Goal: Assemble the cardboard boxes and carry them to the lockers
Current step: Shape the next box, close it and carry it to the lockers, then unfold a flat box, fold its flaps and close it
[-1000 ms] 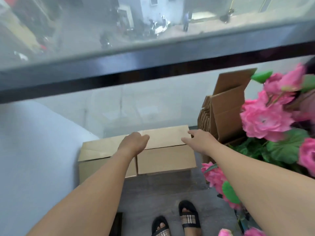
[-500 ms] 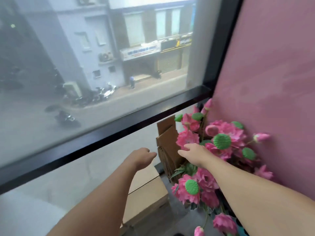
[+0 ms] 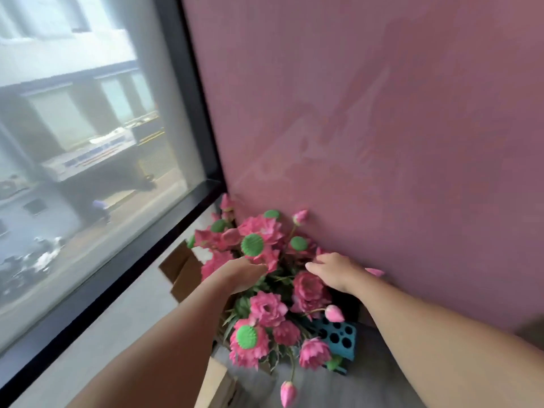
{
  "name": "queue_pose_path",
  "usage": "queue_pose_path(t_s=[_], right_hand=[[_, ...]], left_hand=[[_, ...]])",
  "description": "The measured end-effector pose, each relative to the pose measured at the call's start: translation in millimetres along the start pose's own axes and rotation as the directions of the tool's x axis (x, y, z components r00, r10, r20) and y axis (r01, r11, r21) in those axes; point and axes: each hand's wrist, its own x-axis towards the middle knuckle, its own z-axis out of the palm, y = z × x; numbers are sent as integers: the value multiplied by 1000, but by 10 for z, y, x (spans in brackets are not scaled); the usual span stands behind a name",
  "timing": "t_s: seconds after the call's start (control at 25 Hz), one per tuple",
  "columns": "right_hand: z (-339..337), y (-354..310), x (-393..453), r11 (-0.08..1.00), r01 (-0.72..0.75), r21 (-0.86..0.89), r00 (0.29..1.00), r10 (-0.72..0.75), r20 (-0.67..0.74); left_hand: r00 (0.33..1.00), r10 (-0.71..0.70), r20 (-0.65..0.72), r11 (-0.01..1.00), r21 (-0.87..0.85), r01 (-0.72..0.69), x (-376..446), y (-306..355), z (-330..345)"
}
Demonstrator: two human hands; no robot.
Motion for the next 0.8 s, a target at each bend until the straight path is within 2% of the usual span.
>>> queue_pose_path(t_s=[0.16,0.32,0.48,0.56,0.68,0.8], right_hand=[[-584,881,-277,981,-152,124,979,166,-113],[-1102,1748,-673,947,-229,225,942,274,-194],[-1508,2677,-1115,894,-330,302,873,411,-264],[-1639,3055,-1317,859,-349,375,838,466,-286],[-1813,3459,-1588,824,-354,443,793,516,-325],[-1947,3896,-1801,762,-404,506,737,599,-314]], left_hand=[[989,131,61,991,-19,-130,217,1217,187],[949,293,114,952,53,-300,313,2286,599],[917,321,239,924,133,-358,159,3382,1049],[882,365,299,894,151,-421,98,3854,1268],[782,488,389,751,269,-603,53,4412,1564],[717,510,475,698,259,-667,-6,4982,1820]])
